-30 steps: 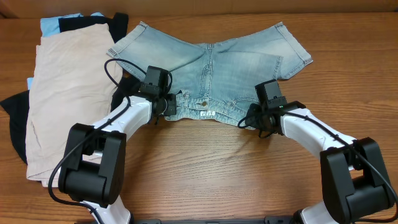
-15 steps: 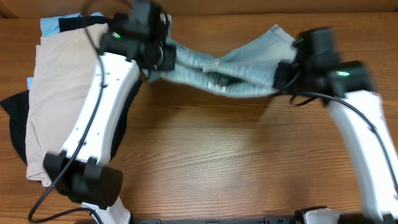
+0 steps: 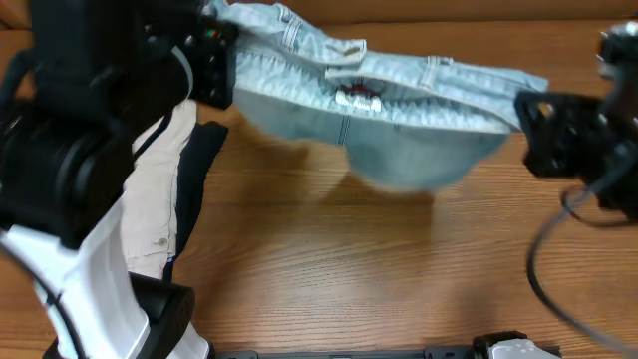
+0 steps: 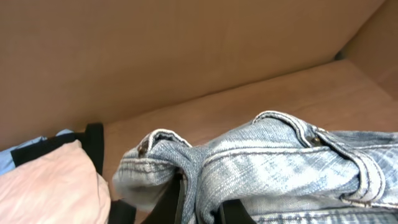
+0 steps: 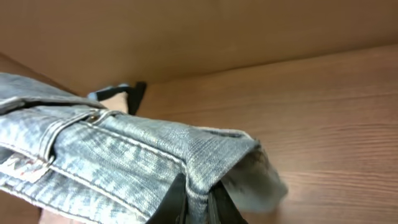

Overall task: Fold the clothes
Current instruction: 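Lift the waistband with both grippers and flip the shorts over, laying them flat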

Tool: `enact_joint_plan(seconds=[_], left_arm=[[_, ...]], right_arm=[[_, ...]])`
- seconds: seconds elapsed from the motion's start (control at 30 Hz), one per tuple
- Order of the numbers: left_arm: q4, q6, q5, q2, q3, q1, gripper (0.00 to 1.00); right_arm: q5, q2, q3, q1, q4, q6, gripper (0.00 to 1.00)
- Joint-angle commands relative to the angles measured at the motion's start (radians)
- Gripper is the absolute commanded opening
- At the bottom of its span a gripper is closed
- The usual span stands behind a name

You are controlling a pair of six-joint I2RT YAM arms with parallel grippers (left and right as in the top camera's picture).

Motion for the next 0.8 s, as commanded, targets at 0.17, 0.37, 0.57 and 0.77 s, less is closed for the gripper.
enact_joint_plan(seconds=[0.17,0.37,0.57,0.77], left_arm=[[-0.093,-0.033,-0.159,-0.108,0.074,0.04,0.04],[-0.093,-0.097,-0.12,-0.192,0.042,0.04,0.04],[-0.093,-0.127,-0.182,-0.225,-0.19,0.04,0.04],[-0.093,-0.167,-0.229,-0.165,-0.481,0.04,0.04]], right_arm=[[0.18,-0.172,0.101,-0.039,-0.109,-0.004,0.04],[0.179,-0.231,0.102,-0.039,-0.118,0.026,0.04],[0.18,-0.214,0.009,-0.039,-0.118,0.029,0.04],[0.18,-0.098,-0.161,-0.039,-0.118,0.04,0.04]])
